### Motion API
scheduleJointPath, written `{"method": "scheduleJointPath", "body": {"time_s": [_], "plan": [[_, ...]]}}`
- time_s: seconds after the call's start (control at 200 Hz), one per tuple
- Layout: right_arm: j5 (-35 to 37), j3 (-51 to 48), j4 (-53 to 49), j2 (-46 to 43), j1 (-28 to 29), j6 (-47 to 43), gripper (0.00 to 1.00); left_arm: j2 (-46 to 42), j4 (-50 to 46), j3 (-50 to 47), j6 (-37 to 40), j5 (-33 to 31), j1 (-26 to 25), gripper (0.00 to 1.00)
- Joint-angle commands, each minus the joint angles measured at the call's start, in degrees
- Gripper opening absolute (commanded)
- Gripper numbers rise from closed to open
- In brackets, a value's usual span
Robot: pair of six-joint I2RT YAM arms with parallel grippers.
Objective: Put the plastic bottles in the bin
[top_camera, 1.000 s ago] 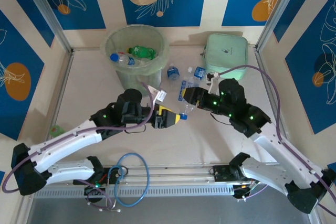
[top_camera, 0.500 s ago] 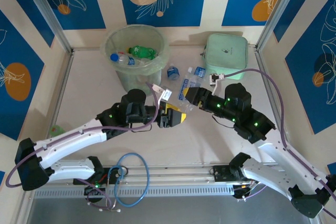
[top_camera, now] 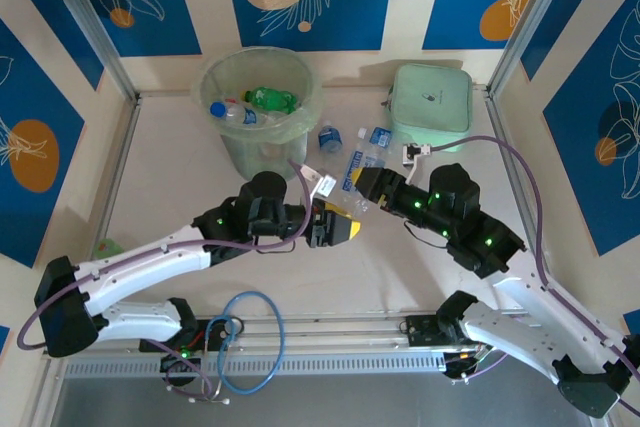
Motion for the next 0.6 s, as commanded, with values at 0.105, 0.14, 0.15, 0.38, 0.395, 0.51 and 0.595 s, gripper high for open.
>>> {"method": "scheduleJointPath", "body": {"time_s": [0.105,0.14,0.15,0.38,0.395,0.51,0.595], "plan": [[1.56,-0.99,2.10,-0.93,0.38,1.05,0.57,0.96,2.14,1.68,-0.47,1.92,-0.59,0.44],[1.50,-0.95,2.15,-0.88,0.35,1.05,0.57,0.91,1.97,1.76,-0.38,1.62,-0.62,0.42],[1.48,-1.00,2.15,-0.84,0.37,1.11,0.57,0.97,1.97,1.80,-0.29,1.50,-0.62,0.41],[2.05,-0.60,0.68,-1.38,0.42,1.03,0.62,1.04,0.57,3.22,0.67,-0.87,-0.54,0.19],[2.39,-0.42,0.21,-1.44,0.38,0.90,0.64,1.04,0.18,3.40,0.87,-1.02,-0.54,0.18],[8.17,3.25,-8.67,-1.84,-0.33,-0.36,0.95,0.33,-8.65,7.95,4.33,-5.81,-0.47,0.08],[12.65,7.06,-17.81,-1.96,-2.44,-1.58,0.99,-0.80,-16.41,12.22,5.92,-11.37,0.68,0.05]]}}
